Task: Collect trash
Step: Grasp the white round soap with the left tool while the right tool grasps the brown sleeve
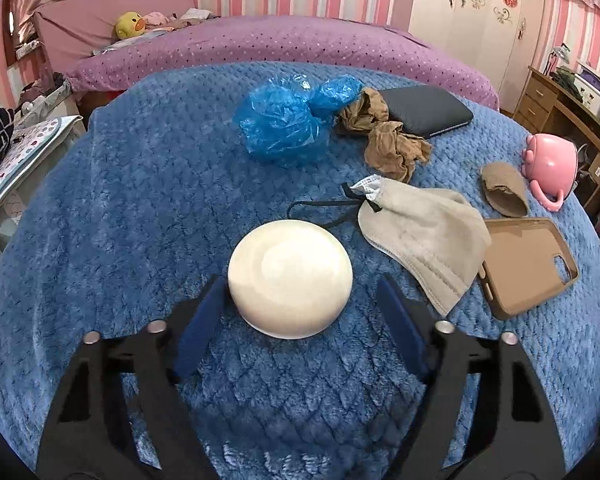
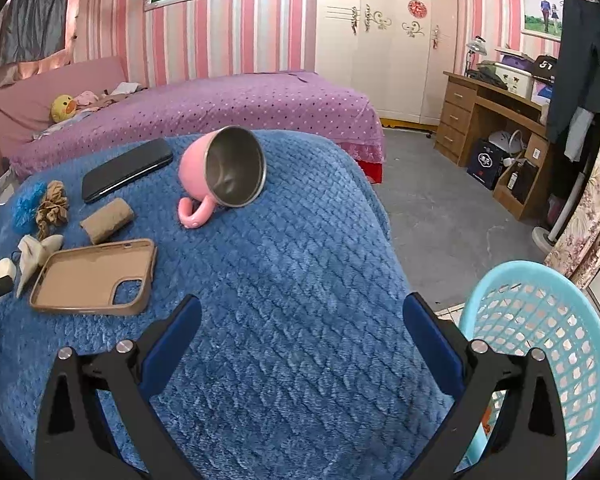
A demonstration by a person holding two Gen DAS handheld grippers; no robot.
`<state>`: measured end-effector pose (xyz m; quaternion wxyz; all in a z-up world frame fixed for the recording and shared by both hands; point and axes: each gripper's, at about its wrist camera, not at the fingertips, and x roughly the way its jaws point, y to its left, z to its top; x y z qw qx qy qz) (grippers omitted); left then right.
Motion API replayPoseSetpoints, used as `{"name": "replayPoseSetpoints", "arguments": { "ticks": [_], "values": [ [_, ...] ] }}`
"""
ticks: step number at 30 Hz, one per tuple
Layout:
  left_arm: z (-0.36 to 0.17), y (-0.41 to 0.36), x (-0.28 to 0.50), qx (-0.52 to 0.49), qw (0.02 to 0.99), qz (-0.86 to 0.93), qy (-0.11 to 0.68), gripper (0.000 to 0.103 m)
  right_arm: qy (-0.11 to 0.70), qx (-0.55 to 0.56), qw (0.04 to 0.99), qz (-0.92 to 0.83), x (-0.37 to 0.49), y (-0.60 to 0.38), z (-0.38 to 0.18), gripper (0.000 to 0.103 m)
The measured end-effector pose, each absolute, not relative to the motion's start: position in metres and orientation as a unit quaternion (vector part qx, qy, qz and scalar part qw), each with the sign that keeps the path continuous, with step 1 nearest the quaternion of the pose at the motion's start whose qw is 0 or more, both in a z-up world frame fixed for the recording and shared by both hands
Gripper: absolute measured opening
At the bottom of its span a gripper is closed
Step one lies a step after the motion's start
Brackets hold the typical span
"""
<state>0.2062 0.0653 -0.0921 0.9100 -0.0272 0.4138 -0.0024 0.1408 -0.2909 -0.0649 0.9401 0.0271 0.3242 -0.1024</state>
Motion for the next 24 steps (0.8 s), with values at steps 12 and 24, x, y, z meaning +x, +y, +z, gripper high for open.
{"name": "replayPoseSetpoints", "arguments": {
  "ticks": [12, 24],
  "values": [
    [-0.075, 0.079, 0.191, -0.034, 0.924, 0.001, 0.38, 0.061, 0.313, -0.005, 0.946, -0.077, 0.136, -0.264, -0.06, 0.098],
    [-0.05, 0.114, 0.193, -0.065, 0.938, 0.051, 0.338, 0.061, 0.309, -0.046, 0.95, 0.011, 0.168, -0.194, -0.049, 0.098]
  ]
}}
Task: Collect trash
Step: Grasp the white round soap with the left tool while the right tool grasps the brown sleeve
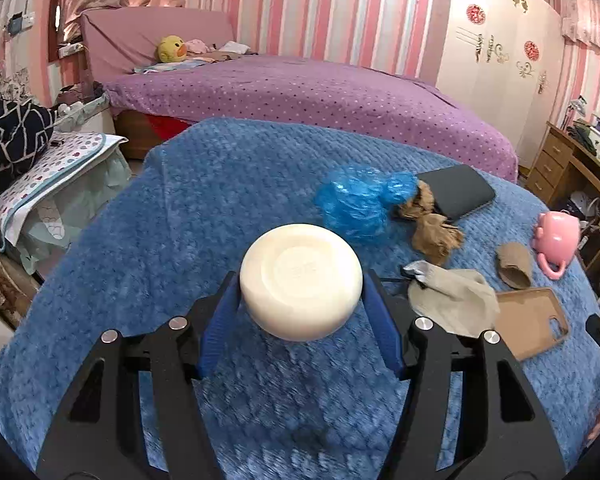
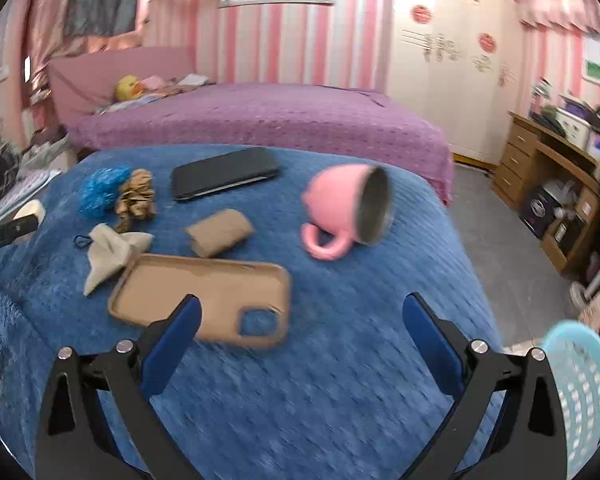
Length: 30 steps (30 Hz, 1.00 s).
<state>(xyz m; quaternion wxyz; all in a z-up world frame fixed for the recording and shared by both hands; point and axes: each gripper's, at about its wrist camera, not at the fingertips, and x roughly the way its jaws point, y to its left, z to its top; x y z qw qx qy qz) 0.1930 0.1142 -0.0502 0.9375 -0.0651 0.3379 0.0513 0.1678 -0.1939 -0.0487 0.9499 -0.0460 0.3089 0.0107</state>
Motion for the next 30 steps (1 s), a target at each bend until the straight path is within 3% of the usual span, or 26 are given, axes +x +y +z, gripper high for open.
{"name": "replayPoseSetpoints", "arguments": {
  "ticks": [12, 17, 21, 30],
  "values": [
    [-0.05, 0.114, 0.217, -0.037, 0.938, 0.058, 0.341, 0.061, 0.366, -0.089, 0.924, 0.059, 0.25, -0.149, -0.068, 0.095],
    [-0.051, 0.117, 0.222, -0.058, 0.935, 0.054, 0.346, 0.061, 0.392, -0.106, 0.912, 0.067, 0.274, -0.139, -0.079, 0.079],
    [-0.05, 0.118, 0.224, -0.066, 0.934, 0.052, 0.346, 0.061, 0.402, -0.097, 0.907, 0.078, 0.281, -0.136, -0.085, 0.054],
    [-0.046, 0.112, 0.221, -0.056, 0.936, 0.053, 0.342, 0.061, 0.367, -0.101, 0.922, 0.073, 0.265, -0.139, -0.073, 0.041]
  ]
}}
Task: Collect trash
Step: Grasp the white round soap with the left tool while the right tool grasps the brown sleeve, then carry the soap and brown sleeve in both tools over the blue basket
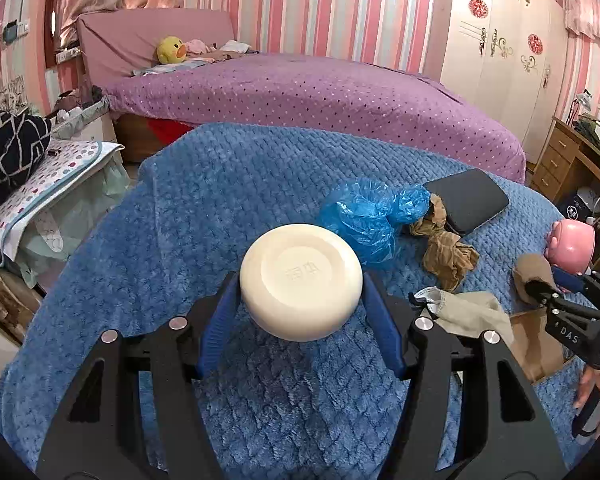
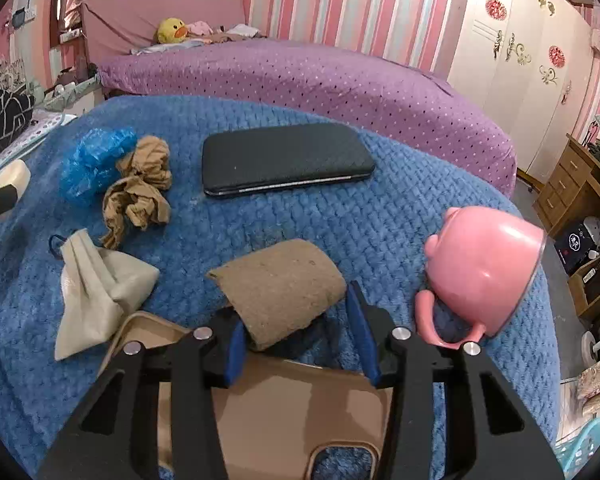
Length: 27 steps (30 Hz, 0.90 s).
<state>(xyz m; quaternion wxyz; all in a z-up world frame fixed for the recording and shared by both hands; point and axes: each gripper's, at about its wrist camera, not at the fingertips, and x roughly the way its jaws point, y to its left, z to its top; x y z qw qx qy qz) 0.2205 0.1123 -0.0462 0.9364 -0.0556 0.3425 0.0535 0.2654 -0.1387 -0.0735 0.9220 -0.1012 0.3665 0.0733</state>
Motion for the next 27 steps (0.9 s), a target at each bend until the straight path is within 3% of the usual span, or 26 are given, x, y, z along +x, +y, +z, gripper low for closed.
{"name": "replayPoseSetpoints", "arguments": {
  "ticks": [27],
  "values": [
    [-0.035, 0.05, 0.178, -0.027, 0.946, 0.009, 0.324, 0.061, 0.296, -0.071, 0.953, 0.012, 0.148, -0.233, -0.012, 0.039]
  ]
}}
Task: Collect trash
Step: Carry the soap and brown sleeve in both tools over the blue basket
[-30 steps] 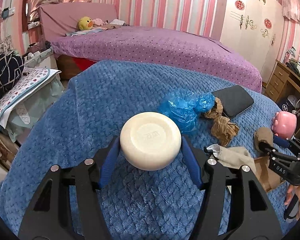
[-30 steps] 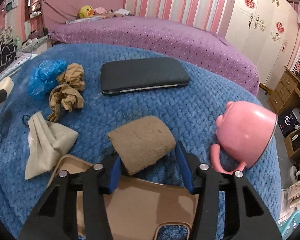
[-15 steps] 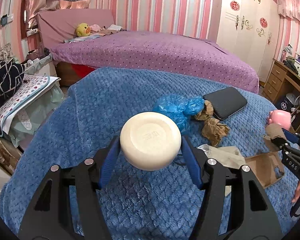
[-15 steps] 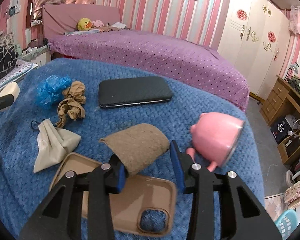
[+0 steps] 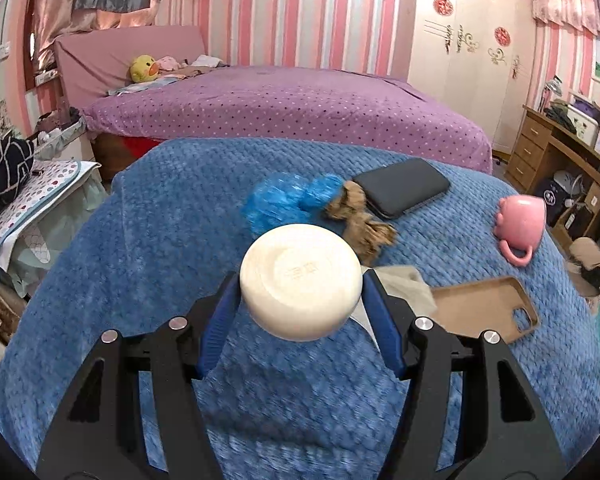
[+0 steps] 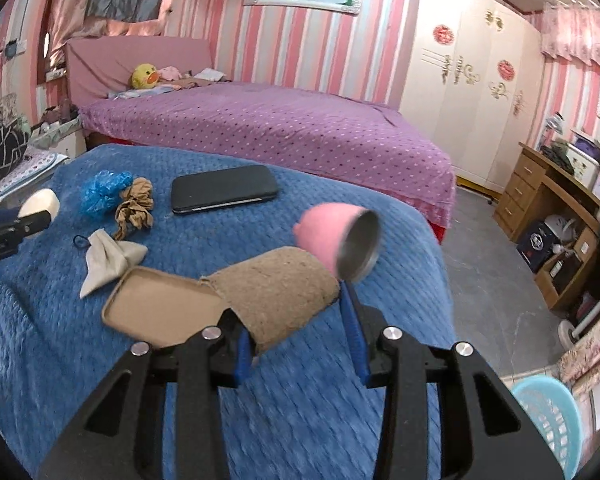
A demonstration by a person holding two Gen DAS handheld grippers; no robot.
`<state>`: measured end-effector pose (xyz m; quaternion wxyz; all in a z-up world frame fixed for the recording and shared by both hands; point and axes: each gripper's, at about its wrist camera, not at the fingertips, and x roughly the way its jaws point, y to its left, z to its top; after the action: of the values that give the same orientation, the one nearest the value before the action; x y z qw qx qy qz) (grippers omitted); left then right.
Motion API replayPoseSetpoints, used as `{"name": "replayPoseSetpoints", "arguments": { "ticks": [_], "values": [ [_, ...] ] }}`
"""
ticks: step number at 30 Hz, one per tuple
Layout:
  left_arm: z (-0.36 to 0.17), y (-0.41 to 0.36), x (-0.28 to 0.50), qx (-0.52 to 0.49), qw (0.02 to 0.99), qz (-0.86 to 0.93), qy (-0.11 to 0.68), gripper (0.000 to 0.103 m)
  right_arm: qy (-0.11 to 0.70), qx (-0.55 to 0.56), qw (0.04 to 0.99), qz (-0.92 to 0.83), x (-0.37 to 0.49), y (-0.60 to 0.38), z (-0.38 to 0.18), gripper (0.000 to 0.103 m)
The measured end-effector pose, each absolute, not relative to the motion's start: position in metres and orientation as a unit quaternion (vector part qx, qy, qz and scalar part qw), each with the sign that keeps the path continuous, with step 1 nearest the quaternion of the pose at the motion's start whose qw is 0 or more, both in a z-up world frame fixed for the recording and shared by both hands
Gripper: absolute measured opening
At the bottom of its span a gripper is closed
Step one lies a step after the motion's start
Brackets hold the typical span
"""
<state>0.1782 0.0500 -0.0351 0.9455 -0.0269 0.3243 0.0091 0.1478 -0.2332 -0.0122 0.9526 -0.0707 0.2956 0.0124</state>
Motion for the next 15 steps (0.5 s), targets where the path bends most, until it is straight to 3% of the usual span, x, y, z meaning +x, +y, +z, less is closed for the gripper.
{"name": "replayPoseSetpoints", "arguments": {
  "ticks": [15],
  "values": [
    [-0.046, -0.03, 0.144, -0.001, 0.942, -0.059, 0.331, 0.061, 0.294, -0.032, 0.955, -0.036, 0.084, -0.308, -0.03, 0.039]
  ]
}}
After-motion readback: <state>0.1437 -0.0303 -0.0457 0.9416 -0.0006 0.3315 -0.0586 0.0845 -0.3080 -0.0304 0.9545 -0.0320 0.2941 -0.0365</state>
